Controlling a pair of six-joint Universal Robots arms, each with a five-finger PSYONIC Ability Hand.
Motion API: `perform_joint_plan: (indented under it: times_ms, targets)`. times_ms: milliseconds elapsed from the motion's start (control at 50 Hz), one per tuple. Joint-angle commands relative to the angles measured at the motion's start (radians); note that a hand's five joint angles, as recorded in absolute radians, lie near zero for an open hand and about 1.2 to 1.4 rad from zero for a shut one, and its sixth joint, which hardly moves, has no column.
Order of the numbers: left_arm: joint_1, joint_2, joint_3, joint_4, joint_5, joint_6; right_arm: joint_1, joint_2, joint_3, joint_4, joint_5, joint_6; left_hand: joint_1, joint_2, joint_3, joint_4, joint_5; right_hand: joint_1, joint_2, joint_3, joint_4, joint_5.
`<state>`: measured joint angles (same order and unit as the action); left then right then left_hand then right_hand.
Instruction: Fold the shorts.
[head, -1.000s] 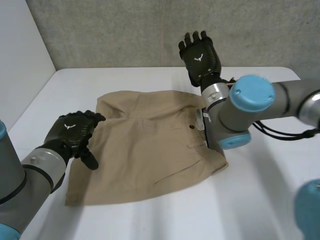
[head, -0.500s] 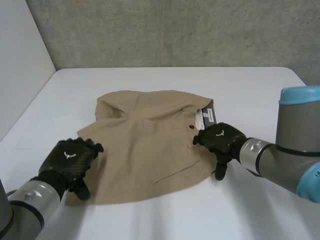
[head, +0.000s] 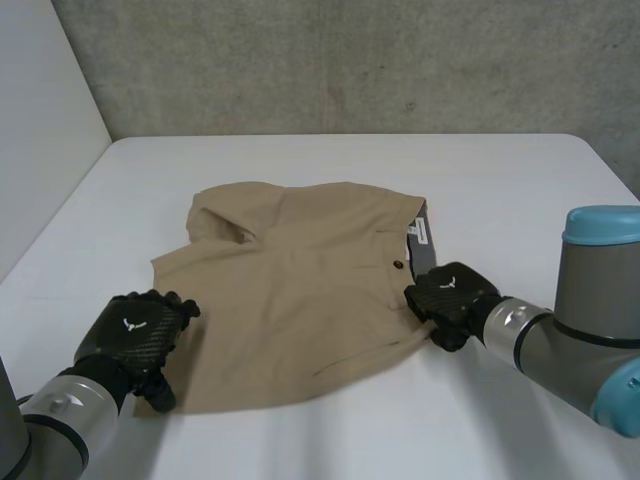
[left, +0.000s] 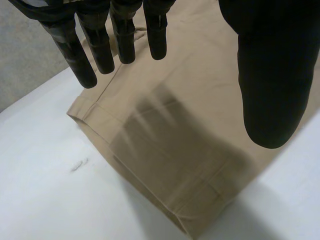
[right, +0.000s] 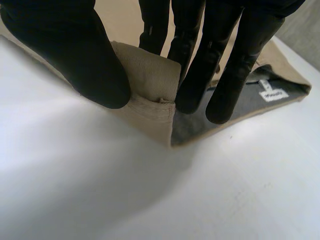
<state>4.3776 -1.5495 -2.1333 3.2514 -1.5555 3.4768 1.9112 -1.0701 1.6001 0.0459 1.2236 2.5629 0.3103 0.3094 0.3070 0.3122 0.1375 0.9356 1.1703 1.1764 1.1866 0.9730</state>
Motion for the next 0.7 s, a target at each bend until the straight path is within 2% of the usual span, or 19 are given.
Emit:
perform_joint_plan:
  times_ms: [20,160,240,320,400,500,700]
  targets:
    - [0.003,0.000,-0.014,-0.001,0.000,0.002,-0.049,-0.059,0.072,0.017,-0.004,0.013,0.050,0.051,0.053,0.048,0.048,0.461,0.226,0.220,0.210,0.249]
    - [0.002,-0.029,-0.023,0.001,0.000,0.002,-0.090,-0.119,0.097,0.009,-0.006,0.149,0.076,0.077,0.080,0.074,0.075,0.461,0.226,0.220,0.210,0.249]
    - [-0.009,-0.044,-0.025,0.001,0.002,0.002,-0.093,-0.119,0.098,0.008,-0.006,0.204,0.232,0.233,0.235,0.230,0.230,0.461,0.226,0.220,0.210,0.249]
    - [-0.013,-0.047,-0.037,0.001,0.003,0.002,-0.092,-0.125,0.101,0.003,-0.006,0.243,0.255,0.256,0.259,0.253,0.254,0.461,0.226,0.220,0.210,0.249]
    - [-0.027,-0.047,-0.048,-0.001,0.005,0.002,-0.089,-0.128,0.109,-0.004,-0.004,0.263,0.378,0.379,0.382,0.377,0.377,0.461,0.226,0.220,0.210,0.249]
    - [-0.061,-0.046,-0.060,-0.001,0.003,0.002,-0.084,-0.126,0.112,-0.021,-0.004,0.264,0.379,0.380,0.382,0.377,0.377,0.461,0.226,0.220,0.210,0.249]
    - [-0.056,-0.086,-0.054,0.014,-0.002,0.004,-0.089,-0.128,0.115,-0.023,-0.004,0.264,0.379,0.380,0.382,0.377,0.377,0.461,0.226,0.220,0.210,0.249]
